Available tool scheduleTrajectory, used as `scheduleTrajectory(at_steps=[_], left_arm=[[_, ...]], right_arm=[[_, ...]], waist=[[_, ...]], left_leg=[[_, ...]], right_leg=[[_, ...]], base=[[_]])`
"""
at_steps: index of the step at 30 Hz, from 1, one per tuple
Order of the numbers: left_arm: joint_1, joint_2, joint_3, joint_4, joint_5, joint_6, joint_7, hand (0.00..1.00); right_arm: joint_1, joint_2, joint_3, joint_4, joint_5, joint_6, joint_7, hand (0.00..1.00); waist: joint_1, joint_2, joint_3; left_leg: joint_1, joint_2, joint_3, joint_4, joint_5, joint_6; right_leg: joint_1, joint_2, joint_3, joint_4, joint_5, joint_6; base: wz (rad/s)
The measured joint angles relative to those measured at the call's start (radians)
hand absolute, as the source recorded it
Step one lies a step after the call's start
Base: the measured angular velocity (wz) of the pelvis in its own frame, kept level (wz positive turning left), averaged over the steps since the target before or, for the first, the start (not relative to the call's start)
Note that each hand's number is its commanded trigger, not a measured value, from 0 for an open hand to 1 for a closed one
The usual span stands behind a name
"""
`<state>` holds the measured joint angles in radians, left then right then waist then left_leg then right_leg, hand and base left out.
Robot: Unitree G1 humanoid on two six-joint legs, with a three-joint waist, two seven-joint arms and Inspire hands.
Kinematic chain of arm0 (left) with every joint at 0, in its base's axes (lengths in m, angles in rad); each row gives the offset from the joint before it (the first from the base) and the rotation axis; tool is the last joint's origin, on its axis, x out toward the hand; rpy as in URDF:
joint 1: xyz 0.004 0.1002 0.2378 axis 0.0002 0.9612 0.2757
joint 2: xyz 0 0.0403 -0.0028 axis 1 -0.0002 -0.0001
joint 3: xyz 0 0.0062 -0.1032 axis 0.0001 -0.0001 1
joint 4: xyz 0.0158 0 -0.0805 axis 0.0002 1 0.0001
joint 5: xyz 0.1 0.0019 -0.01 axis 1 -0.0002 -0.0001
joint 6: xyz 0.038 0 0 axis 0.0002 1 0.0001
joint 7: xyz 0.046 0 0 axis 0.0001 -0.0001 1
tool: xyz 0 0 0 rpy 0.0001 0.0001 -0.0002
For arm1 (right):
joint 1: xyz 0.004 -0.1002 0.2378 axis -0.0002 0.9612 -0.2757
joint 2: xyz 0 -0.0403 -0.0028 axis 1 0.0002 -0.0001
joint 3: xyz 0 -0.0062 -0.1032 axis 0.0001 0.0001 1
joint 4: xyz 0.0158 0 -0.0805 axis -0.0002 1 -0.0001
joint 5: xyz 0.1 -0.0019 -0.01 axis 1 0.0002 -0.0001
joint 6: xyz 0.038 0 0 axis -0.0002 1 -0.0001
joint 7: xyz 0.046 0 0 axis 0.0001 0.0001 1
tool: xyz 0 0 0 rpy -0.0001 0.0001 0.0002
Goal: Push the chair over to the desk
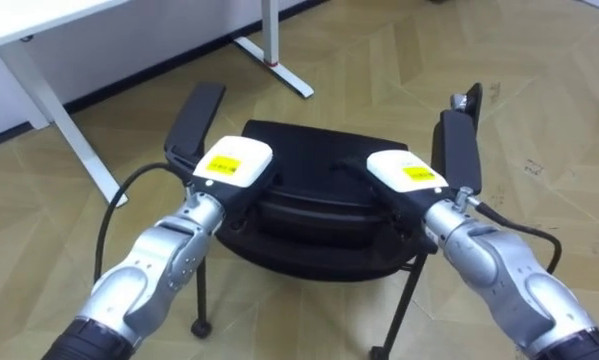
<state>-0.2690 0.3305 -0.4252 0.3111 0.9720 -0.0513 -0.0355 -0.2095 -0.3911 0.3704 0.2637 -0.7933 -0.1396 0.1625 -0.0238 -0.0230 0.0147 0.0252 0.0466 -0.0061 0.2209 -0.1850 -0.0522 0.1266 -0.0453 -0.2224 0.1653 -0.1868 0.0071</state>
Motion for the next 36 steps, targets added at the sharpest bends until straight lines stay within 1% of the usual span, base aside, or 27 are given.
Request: scheduleTrajectory(at_steps=[2,6,10,13,26,32,36], left_arm=[[0.000,-0.001,0.000,0.005,-0.007,0.000,0.000,1.00],[0.000,-0.002,0.000,0.005,-0.011,0.001,-0.004,1.00],[0.000,-0.002,0.000,0.006,-0.017,0.000,-0.003,1.00],[0.000,-0.003,0.000,0.008,-0.018,-0.003,-0.003,1.00],[0.000,-0.004,0.000,0.012,-0.018,-0.005,-0.009,1.00],[0.000,-0.006,0.000,0.012,-0.018,0.001,-0.015,1.00],[0.004,-0.008,0.000,0.012,-0.018,0.002,-0.015,1.00]], right_arm=[[-0.001,-0.005,0.003,0.008,-0.006,-0.013,-0.004,1.00],[0.001,-0.006,0.003,0.039,-0.021,-0.044,-0.059,1.00],[0.002,-0.008,0.003,0.054,-0.041,-0.065,-0.098,1.00],[0.002,-0.010,0.003,0.067,-0.043,-0.078,-0.119,1.00],[0.005,-0.007,0.007,0.076,-0.070,-0.080,-0.153,1.00],[0.006,-0.005,0.007,0.074,-0.072,-0.080,-0.153,1.00],[0.014,-0.004,0.007,0.078,-0.072,-0.080,-0.159,1.00]], waist=[[0.000,0.001,-0.0007],[-0.006,0.004,-0.0006],[-0.011,0.013,-0.0009],[-0.012,0.015,-0.0014],[-0.012,0.016,-0.0023],[-0.013,0.015,-0.0031],[-0.012,0.013,-0.0050]], left_leg=[[0.001,0.000,0.003,0.000,0.000,0.000],[-0.004,-0.001,0.003,0.007,0.000,0.000],[-0.013,-0.002,0.003,0.017,0.000,0.000],[-0.013,-0.002,0.003,0.017,0.000,0.000],[-0.013,-0.002,0.004,0.017,0.000,0.000],[-0.012,-0.002,0.003,0.019,0.000,0.000],[-0.011,-0.002,0.002,0.020,0.000,0.000]], right_leg=[[0.001,-0.001,0.000,0.001,-0.001,0.002],[0.001,-0.002,0.000,0.001,-0.001,0.002],[-0.003,-0.003,-0.001,0.001,-0.001,0.002],[-0.003,-0.003,-0.001,0.002,-0.001,0.002],[-0.003,-0.003,0.000,0.002,-0.001,0.002],[-0.001,-0.004,-0.003,0.003,-0.001,0.002],[0.002,-0.004,-0.004,0.003,-0.002,0.002]], base=[[0.00],[0.00],[0.00],[0.00],[0.00],[0.00],[0.00]])
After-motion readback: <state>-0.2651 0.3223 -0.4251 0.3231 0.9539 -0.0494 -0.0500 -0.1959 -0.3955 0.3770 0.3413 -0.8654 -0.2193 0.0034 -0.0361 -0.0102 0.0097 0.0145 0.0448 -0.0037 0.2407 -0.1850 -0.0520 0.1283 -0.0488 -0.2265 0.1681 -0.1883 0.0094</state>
